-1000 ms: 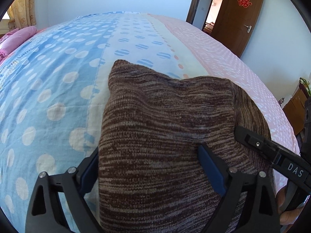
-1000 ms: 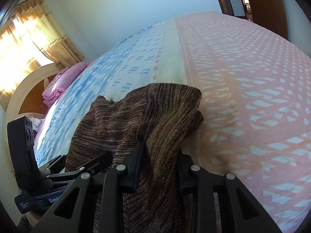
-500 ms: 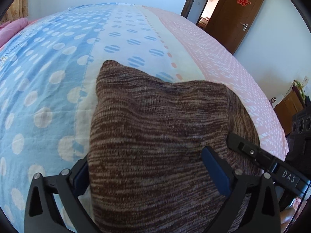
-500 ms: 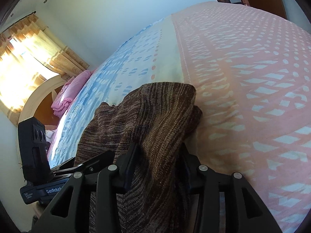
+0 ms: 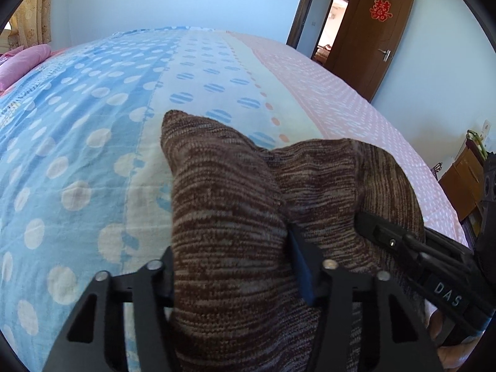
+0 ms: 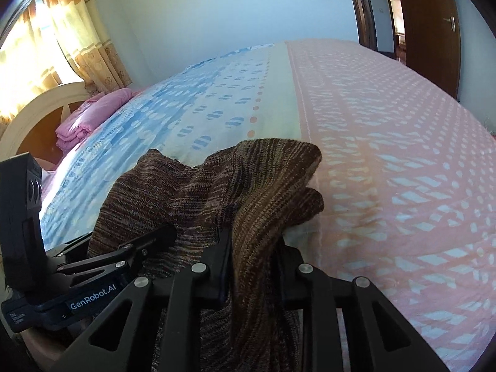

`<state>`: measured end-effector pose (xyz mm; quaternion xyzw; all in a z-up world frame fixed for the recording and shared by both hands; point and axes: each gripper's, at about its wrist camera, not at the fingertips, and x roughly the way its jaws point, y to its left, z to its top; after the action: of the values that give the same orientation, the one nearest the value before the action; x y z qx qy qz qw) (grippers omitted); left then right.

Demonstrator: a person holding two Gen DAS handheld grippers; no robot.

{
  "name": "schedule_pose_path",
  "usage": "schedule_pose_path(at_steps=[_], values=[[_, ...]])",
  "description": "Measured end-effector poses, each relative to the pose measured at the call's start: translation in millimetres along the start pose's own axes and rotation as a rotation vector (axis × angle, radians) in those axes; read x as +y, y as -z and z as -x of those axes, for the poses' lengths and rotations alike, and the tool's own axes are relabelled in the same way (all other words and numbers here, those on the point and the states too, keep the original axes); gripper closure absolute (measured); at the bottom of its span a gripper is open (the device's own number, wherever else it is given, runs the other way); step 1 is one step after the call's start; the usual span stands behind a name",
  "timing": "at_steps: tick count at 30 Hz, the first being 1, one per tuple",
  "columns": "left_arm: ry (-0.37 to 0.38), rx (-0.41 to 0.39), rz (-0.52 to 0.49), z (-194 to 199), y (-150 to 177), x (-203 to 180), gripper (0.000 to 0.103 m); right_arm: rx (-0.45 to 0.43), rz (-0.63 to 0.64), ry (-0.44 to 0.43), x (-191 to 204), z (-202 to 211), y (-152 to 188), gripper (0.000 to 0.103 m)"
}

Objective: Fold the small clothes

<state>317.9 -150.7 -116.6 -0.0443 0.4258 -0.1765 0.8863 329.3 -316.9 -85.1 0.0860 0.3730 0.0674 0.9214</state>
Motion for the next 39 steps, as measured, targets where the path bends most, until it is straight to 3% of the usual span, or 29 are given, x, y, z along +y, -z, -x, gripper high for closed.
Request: schedule_pose_path(at_steps=[7, 15, 21, 25, 39], values=[[-0.094, -0.069, -0.078, 8, 4, -16, 0.066, -0.047, 0.078, 0.079, 16, 7, 4, 0.080], [-0.076, -0.069, -0.064, 7, 2, -11, 0.066, -0.110, 0.055, 0.092, 21, 25, 9, 0.081], [-0.014, -0.097, -0.035, 18, 5, -6, 0.070, -0.176, 0.083, 0.133, 46, 56, 22, 0.082], [-0.042, -0.157, -0.088, 40, 10, -16, 0.071, -0.217, 0.115, 0.175, 63, 76, 29, 0.082], [-0.057, -0.260, -0.172, 117, 21, -42, 0.071, -0.328, 0.007, 0.162, 83, 155, 48, 0.082]])
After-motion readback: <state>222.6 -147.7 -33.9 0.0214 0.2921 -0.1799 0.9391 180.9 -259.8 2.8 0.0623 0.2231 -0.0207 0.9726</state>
